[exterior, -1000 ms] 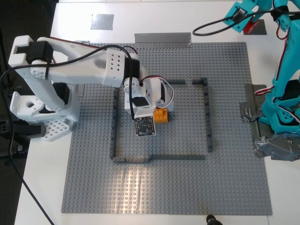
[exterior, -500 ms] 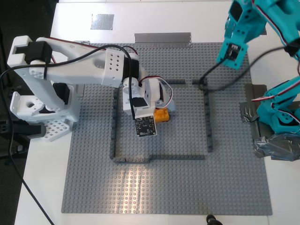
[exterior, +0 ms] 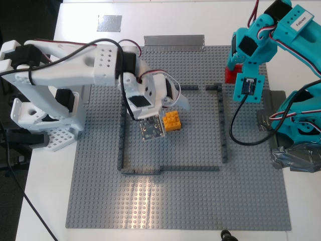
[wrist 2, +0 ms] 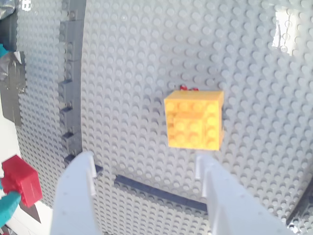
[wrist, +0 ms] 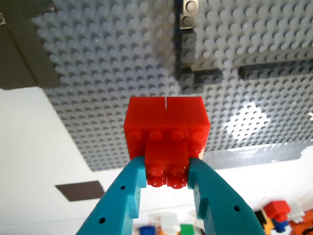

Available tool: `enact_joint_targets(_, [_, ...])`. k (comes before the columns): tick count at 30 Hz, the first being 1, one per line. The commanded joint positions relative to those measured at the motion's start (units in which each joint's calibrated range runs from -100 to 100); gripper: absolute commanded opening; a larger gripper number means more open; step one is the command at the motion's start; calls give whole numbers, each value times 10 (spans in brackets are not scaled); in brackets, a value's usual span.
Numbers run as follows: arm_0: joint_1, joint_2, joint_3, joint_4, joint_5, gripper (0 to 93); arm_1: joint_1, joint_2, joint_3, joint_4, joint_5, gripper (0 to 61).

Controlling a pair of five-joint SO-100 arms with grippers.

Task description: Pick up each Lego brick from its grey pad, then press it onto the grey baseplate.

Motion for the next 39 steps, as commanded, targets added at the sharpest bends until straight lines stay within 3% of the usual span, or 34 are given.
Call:
enact_joint_targets(1, [-42,-19,-1,-10,-10,0,-27,-78,-80,77,3,238])
enact_joint_targets(5, [-86,-18,-1,-16,-24,0,-59,-112,-116,142,-1,144])
enact_joint_targets(7, [-111,-18,-1,-16,-37,0,-80,-133,-131,176,-10,49])
enact_joint_targets(9, [-134,-17,-1,-21,-47,0,-102,-150,-139,200,-7,7])
enact_joint_targets(21, [-238,-11,67,-84,-134,0,-312,-230,-159,299,21,3])
enact_joint_targets(32, [-266,-7,73,-114,-158,0,-553,-208,-167,318,-23,2])
enact_joint_targets(39, [-259,67,69,-157,-164,0,-711,-161,-166,303,-26,2])
